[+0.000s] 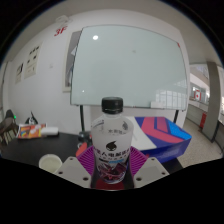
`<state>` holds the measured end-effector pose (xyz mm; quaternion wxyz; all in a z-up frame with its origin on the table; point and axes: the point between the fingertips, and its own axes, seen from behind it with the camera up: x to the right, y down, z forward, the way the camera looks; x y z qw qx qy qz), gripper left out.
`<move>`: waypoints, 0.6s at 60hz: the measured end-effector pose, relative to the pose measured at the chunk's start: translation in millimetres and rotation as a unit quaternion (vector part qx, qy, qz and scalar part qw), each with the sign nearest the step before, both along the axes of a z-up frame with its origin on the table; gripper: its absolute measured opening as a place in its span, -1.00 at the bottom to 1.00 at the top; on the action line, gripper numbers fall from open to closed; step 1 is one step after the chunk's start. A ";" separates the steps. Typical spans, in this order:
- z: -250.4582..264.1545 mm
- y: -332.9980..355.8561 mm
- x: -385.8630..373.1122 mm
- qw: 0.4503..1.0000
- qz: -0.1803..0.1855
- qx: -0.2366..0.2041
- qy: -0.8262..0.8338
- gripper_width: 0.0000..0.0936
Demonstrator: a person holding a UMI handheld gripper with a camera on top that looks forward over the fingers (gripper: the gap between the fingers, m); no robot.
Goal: Pour water
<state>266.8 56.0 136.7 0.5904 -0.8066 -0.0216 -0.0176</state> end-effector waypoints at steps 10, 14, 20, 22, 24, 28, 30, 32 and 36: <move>-59.4 -5.8 -0.9 0.999 0.021 -0.033 0.014 -0.13; -77.5 -9.0 -4.0 0.998 0.029 -0.042 0.020 -0.09; -74.8 -9.8 -3.4 0.999 0.025 -0.022 0.025 -0.12; -75.9 -7.8 -2.1 0.999 0.023 -0.020 0.027 -0.11; -75.6 -8.4 -2.2 0.999 0.021 -0.020 0.031 -0.07; -75.0 -8.5 -3.2 0.999 0.021 -0.020 0.030 0.10; -75.1 -8.8 -3.3 0.999 0.022 -0.024 0.026 0.16; -77.3 -9.4 -1.3 0.999 0.018 -0.033 0.024 0.23; -83.4 -14.9 -3.2 0.998 0.014 -0.058 0.028 0.73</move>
